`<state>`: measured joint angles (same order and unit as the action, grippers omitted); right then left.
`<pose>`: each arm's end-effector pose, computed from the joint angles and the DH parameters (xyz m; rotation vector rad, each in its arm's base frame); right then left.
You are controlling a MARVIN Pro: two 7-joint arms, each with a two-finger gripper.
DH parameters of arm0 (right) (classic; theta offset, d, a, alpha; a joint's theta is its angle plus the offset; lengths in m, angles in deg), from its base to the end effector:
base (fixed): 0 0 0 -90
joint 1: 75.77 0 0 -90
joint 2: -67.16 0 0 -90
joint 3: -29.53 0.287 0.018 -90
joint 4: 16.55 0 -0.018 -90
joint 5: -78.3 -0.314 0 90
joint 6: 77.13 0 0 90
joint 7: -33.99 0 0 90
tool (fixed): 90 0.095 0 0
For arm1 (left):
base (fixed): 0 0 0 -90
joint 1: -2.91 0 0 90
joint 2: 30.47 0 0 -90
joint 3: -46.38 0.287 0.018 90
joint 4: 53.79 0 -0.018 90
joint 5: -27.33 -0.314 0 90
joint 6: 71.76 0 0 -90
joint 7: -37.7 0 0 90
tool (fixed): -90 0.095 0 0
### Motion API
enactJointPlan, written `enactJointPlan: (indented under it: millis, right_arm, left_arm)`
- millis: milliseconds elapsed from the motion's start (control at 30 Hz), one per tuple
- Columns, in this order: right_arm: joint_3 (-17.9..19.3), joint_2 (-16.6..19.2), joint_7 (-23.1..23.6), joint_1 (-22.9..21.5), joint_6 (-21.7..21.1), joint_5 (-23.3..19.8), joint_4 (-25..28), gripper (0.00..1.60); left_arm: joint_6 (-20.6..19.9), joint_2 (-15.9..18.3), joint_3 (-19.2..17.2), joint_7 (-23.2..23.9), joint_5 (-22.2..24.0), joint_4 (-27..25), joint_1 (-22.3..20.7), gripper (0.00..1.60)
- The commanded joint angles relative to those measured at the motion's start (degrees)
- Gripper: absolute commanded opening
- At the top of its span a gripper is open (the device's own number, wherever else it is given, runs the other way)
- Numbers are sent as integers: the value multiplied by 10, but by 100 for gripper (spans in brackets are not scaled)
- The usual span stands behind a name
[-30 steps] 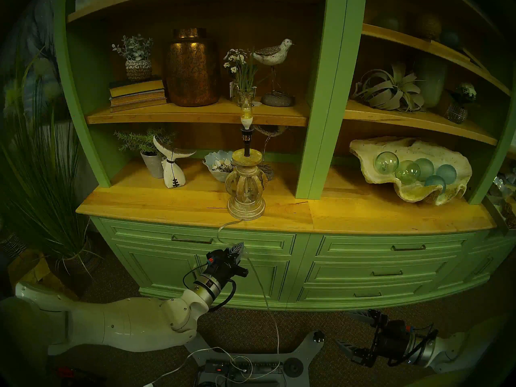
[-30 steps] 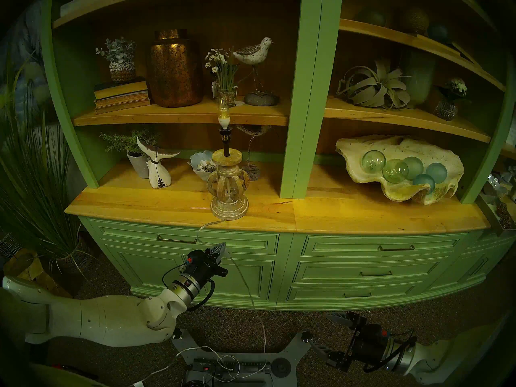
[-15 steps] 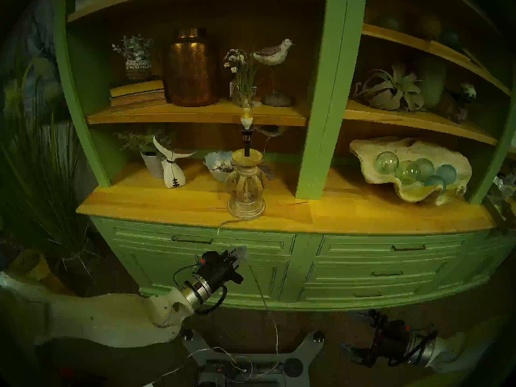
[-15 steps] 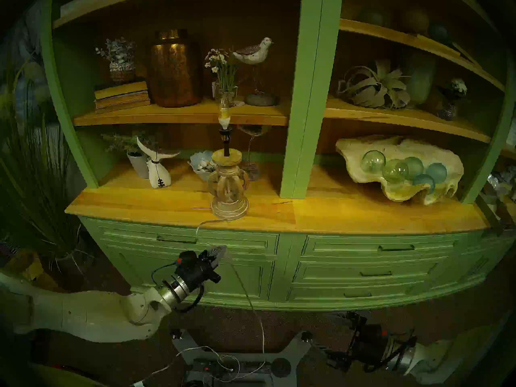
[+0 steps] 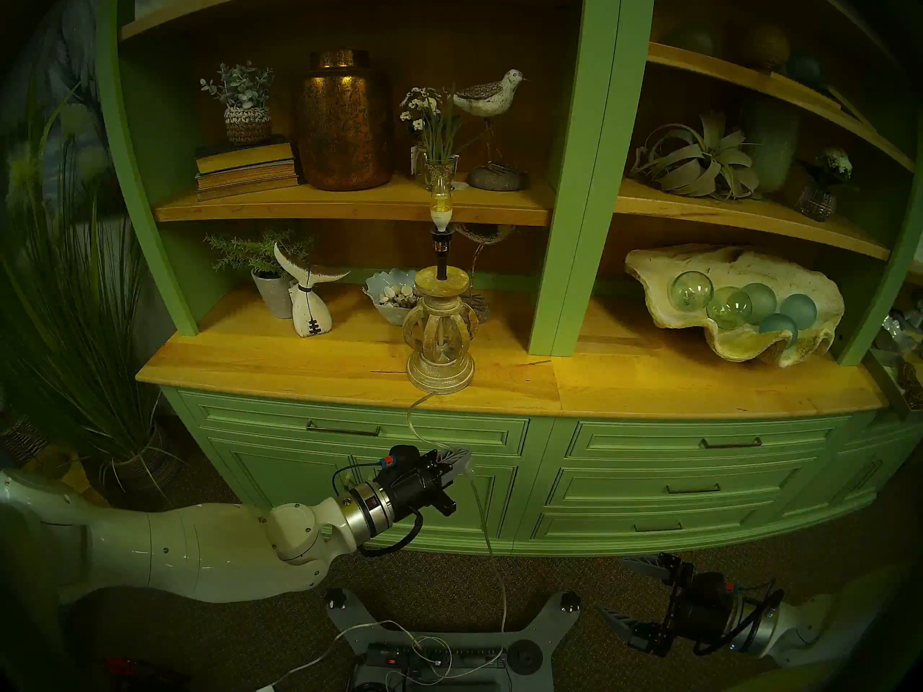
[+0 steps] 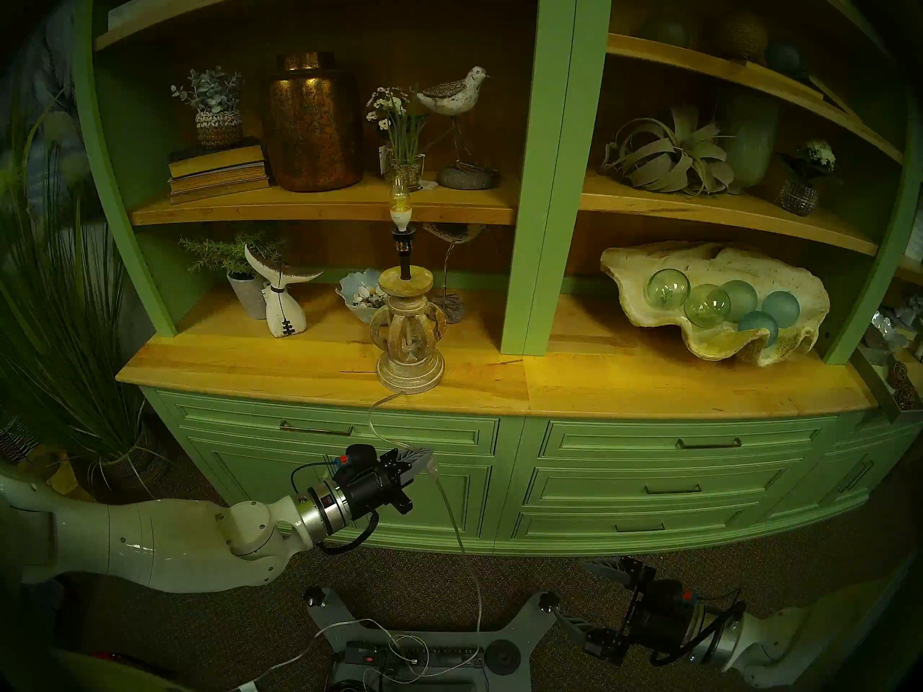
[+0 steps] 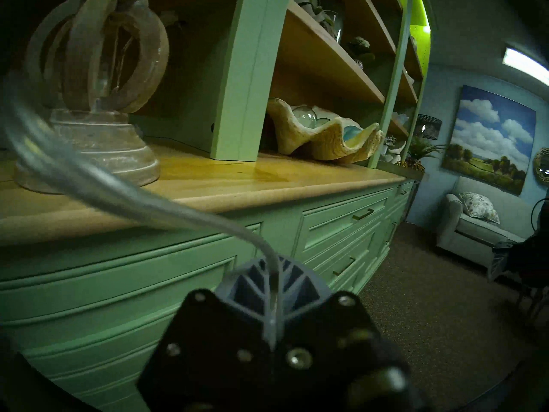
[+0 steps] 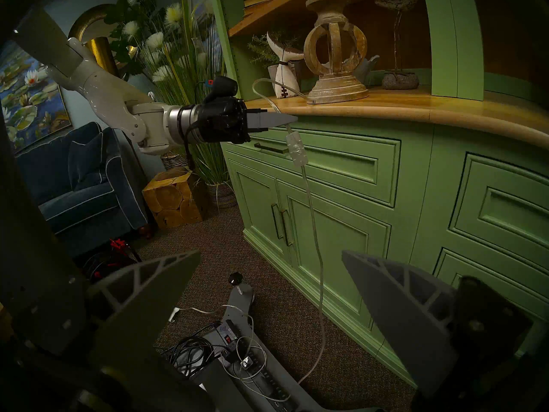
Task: Grab cable and switch light on
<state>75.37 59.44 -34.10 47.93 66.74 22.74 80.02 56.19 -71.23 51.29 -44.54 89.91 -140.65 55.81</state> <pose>0.1035 -0.1608 -0.3791 -1.9404 -0.7808 -1.3233 0.3088 -0.0488 -0.3909 1.7416 -0.7091 1.4614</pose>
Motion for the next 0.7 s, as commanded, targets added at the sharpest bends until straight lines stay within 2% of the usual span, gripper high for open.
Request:
enactJointPlan:
  millis: [0,67,167,367,500,567,667]
  right_arm:
    - [2,3,0,-1,3,-1,7,160]
    - [2,3,0,-1,3,-1,7,160]
    - [2,3,-1,-1,3,-1,7,160]
    - [2,4,-1,-1,3,-1,7,160]
    - [2,4,-1,-1,3,-1,7,160]
    - [2,4,-1,-1,3,-1,7,160]
    - [2,4,-1,-1,3,-1,8,160]
  left_arm:
    - [45,18,-8,69,6,5,-26,0]
    - [53,21,-7,85,-2,14,-28,0]
    - [70,17,-16,114,10,37,-22,0]
    - [98,10,-23,156,47,82,-9,0]
    - [117,7,-17,202,84,101,-7,0]
    - [113,4,-21,223,80,113,-6,0]
    - [108,-3,-14,211,49,124,-12,0]
